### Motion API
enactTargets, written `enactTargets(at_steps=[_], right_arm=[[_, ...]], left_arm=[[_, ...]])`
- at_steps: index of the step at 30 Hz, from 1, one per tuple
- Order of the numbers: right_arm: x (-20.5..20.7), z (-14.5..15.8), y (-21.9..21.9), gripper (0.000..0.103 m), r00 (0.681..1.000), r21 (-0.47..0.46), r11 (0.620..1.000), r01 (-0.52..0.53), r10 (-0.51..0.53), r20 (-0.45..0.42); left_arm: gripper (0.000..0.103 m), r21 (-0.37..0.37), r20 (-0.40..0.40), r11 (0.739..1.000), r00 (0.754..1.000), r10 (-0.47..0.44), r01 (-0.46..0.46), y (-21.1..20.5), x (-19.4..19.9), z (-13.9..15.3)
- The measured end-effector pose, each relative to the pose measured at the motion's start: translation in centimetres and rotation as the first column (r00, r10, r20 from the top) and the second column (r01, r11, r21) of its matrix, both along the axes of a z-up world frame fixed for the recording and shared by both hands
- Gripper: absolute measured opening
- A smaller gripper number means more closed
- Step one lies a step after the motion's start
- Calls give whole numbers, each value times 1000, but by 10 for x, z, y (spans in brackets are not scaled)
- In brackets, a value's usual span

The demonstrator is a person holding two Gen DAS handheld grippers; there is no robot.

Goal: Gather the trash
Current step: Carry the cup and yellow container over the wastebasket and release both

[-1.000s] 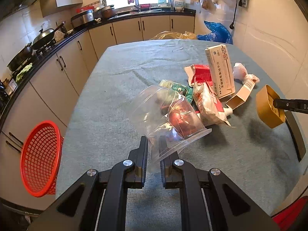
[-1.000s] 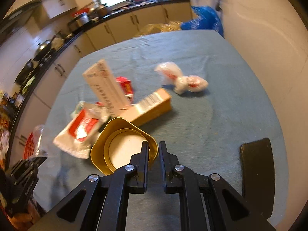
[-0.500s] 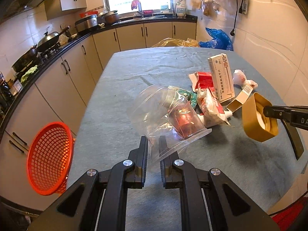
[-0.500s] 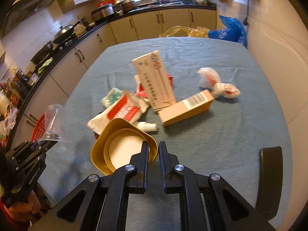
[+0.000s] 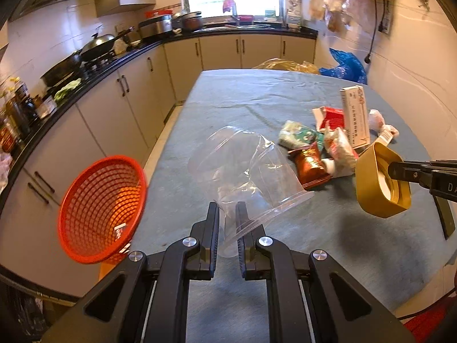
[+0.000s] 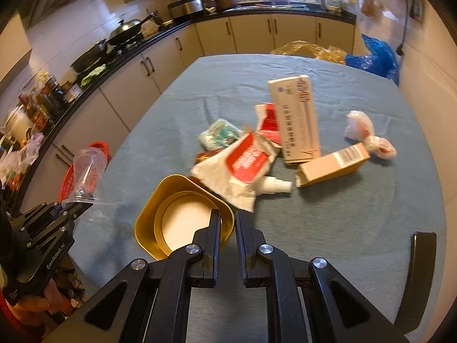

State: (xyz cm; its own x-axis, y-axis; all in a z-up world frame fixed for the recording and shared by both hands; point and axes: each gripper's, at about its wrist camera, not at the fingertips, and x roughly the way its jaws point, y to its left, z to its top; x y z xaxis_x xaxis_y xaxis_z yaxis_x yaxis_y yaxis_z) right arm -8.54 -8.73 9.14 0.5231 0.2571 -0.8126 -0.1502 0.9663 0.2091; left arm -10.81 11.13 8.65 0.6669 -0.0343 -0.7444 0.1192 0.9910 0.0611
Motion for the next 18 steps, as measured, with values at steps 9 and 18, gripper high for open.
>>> enactTargets(at_steps=[9,18], right_arm=[[3,-1,39,11,997,5,997,-75,75,-2],[8,0,85,11,987,14,987,-160,160,-2]], left_arm=[[11,-5,-9,997,997,82,-82,36,-17,-3],[11,-16,-13,986,986,167,-167,81,-33,-4]])
